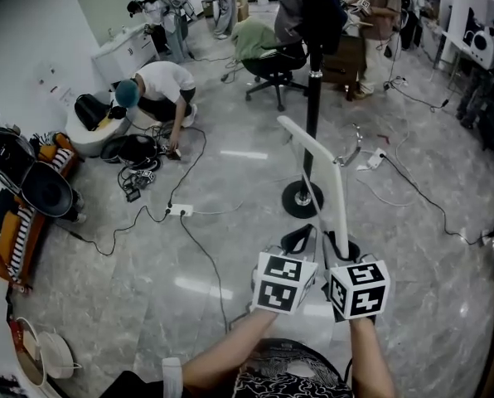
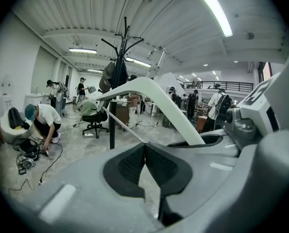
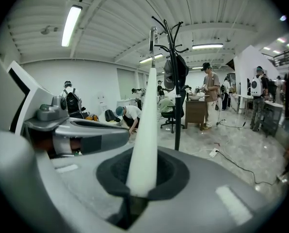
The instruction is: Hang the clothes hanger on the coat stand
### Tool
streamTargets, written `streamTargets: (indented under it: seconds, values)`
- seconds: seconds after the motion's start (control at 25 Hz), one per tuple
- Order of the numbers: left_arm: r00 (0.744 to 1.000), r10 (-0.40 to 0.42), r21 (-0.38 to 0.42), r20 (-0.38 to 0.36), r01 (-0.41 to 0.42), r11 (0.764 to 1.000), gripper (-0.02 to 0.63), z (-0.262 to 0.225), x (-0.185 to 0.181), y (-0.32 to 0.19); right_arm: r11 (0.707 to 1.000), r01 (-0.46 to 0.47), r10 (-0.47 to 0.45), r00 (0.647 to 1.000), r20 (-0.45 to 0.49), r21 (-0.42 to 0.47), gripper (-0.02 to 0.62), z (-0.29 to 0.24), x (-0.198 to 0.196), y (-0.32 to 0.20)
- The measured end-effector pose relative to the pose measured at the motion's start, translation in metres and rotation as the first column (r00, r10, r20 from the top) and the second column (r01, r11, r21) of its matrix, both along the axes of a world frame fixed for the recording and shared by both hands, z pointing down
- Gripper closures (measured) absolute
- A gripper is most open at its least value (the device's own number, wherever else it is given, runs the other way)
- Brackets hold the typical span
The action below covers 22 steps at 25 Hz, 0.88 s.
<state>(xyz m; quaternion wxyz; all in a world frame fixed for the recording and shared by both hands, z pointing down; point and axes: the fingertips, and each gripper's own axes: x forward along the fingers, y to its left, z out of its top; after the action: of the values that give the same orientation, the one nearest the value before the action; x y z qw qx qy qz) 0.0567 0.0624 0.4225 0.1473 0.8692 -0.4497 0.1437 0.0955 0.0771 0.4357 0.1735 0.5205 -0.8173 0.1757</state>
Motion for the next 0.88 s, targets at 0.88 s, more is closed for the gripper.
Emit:
streamTargets:
  seconds: [0.88]
  values:
    - [0.986, 0.160, 0.001, -0.039, -0.160, 0.987, 0.600, -0.004, -0.091, -0.118, 0.990, -0.137, 0.137, 0.990, -0.014, -0.012, 0.566, 0.001, -0.098, -0.110]
